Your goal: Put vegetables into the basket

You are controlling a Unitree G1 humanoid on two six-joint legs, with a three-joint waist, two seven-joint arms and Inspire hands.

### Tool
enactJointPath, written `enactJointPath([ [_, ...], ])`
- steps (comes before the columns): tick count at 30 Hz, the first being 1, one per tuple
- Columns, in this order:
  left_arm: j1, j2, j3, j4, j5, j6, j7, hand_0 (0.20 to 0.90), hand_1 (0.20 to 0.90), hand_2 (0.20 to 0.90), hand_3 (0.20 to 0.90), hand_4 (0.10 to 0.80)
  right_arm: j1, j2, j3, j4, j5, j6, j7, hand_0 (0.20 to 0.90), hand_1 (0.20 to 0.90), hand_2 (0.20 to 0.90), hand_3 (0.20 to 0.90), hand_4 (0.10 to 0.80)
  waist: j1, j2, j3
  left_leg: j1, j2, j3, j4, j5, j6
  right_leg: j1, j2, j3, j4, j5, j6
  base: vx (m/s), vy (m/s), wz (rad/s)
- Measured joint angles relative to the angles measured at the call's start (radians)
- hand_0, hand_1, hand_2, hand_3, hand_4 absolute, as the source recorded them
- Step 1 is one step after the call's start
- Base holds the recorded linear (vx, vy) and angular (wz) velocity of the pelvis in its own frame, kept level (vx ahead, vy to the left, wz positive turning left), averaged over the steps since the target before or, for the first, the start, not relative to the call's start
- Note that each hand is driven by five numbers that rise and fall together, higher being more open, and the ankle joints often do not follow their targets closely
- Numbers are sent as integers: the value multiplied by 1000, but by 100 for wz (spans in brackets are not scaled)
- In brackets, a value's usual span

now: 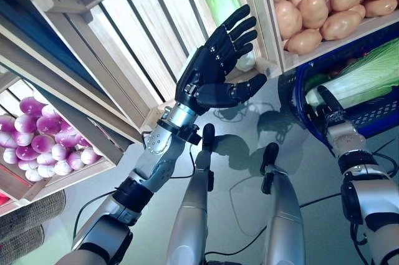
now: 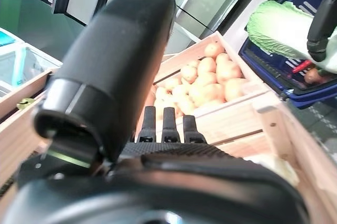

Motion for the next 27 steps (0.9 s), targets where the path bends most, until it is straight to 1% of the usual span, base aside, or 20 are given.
enactJointPath([
  [4,0,1,1,-3,0,0,-8,900,900,900,900,800,-17,-1,-2,15,6,9,-13,300,300,300,300,400,-2,0,0,-11,-2,-9,16,-4,1,-11,0,0,23,-10,-6,2,-14,6],
  [6,-1,6,1,-16,0,0,-8,900,900,900,900,800,-45,-1,-2,35,7,11,-50,300,300,300,300,400,0,0,0,-20,-2,-11,27,-6,-1,-22,0,2,35,-12,-9,0,0,0],
  [7,-2,8,1,-25,0,0,-8,900,900,900,900,800,-55,-2,-2,36,8,11,-66,411,411,411,411,474,1,0,0,-32,-3,-12,36,-7,-2,-32,0,3,43,-13,-10,0,0,0],
  [8,-3,9,3,-29,0,0,-8,900,900,900,900,800,-60,-3,-2,36,8,10,-71,401,401,401,401,467,1,0,0,-38,-3,-12,38,-7,-2,-38,0,4,44,-14,-11,0,0,0],
  [9,-3,8,4,-33,0,0,-8,900,900,900,900,800,-68,-3,-3,37,9,9,-79,361,361,361,361,441,3,0,0,-47,-3,-14,39,-9,-8,-50,0,6,46,-15,-14,0,0,0],
  [10,-1,8,1,-33,0,0,-8,900,900,900,900,800,-74,-3,-4,39,10,5,-88,314,314,314,314,409,5,0,0,-53,-4,-15,40,-9,-8,-58,3,10,48,-15,-14,43,5,-1],
  [11,1,8,-1,-33,0,0,-8,900,900,900,900,800,-77,-3,-4,39,10,2,-101,538,538,538,538,558,5,0,0,-56,-5,-16,40,-9,-8,-62,7,20,48,-15,-13,42,7,-1],
  [12,1,8,-1,-34,0,0,-8,900,900,900,900,800,-79,-3,-4,38,11,0,-107,900,900,900,900,800,5,0,0,-57,-6,-16,41,-9,-8,-63,8,23,48,-15,-13,0,0,0],
  [17,-4,8,0,-35,2,0,-5,900,900,900,900,800,-85,-2,-3,32,36,-37,-161,900,900,900,900,800,5,0,0,-70,-10,-15,40,-7,-3,-74,7,27,44,-13,-9,9,4,0],
  [18,-4,8,1,-35,2,0,-5,900,900,900,900,800,-88,-2,-3,31,36,-40,-172,900,900,900,900,800,5,0,0,-75,-10,-15,40,-7,-3,-79,7,27,44,-10,-4,0,0,0],
  [20,-3,10,1,-35,2,0,-4,900,900,900,900,800,-90,-2,-4,30,36,-48,-181,900,900,900,900,800,5,0,0,-77,-11,-14,40,-5,-6,-81,6,28,44,-9,-3,0,0,0],
  [25,-3,12,2,-36,2,-3,-1,900,900,900,900,800,-97,-2,-4,28,34,-69,-192,900,900,900,900,800,5,0,0,-77,-11,-14,40,-7,-4,-82,6,28,46,-10,-3,6,1,0],
  [27,-3,12,2,-36,2,-3,-1,900,900,900,900,800,-99,-2,-4,27,33,-74,-200,900,900,900,900,800,5,1,0,-76,-11,-14,40,-8,-3,-82,6,28,45,-12,-7,0,0,0],
])
